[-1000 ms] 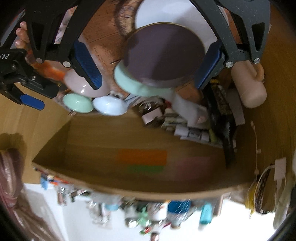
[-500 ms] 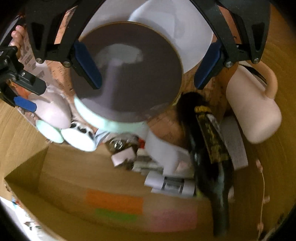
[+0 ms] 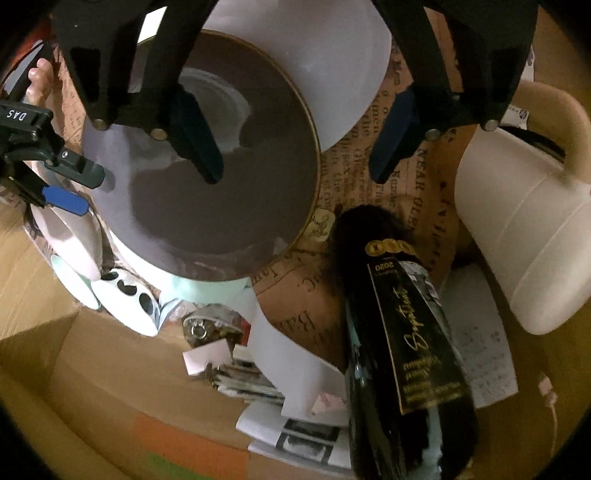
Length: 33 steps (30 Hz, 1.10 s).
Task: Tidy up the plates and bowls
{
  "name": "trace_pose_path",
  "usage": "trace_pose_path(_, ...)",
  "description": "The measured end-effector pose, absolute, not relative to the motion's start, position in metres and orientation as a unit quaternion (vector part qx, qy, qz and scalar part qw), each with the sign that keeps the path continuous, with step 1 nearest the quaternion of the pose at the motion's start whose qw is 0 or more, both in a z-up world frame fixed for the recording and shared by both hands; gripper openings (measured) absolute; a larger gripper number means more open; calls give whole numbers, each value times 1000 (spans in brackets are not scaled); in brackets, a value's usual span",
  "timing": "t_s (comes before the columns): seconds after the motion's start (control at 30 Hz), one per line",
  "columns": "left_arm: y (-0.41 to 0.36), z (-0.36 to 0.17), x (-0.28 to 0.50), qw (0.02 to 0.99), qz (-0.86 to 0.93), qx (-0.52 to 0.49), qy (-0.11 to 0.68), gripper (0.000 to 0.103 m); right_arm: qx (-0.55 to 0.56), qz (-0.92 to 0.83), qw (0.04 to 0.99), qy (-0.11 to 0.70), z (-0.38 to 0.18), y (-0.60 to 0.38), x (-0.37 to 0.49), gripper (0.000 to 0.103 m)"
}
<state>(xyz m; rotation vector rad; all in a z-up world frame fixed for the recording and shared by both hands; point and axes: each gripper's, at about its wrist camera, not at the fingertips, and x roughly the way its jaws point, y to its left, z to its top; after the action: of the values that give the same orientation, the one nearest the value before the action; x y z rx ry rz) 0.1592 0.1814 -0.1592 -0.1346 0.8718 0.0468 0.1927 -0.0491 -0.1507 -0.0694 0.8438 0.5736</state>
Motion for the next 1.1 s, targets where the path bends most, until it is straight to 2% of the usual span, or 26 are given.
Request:
trace_pose_path(0.07, 182, -162, 164, 899, 15, -70, 432, 68, -35, 274, 871, 406, -152, -46, 195, 67)
trace_pose_path(0.23, 184, -167, 168, 888, 1, -84, 452, 56, -30, 278, 862, 423, -157, -41, 201, 50)
trace_pose_path(0.37, 182, -169, 167, 882, -11, -88, 462, 44, -26, 282, 857, 430, -160, -39, 203, 43)
trace_pose_path(0.67, 186, -167, 166, 886, -5, -92, 455, 32, -18, 296, 848, 439, -165, -31, 202, 35)
trace_pose_path(0.87, 185, -167, 162, 887, -7, -94, 452, 31, -7, 291, 849, 440, -163, -36, 201, 30)
trace_pose_path(1.1, 178, -165, 159, 888, -12, -93, 450, 30, -3, 287, 852, 438, -161, -43, 199, 30)
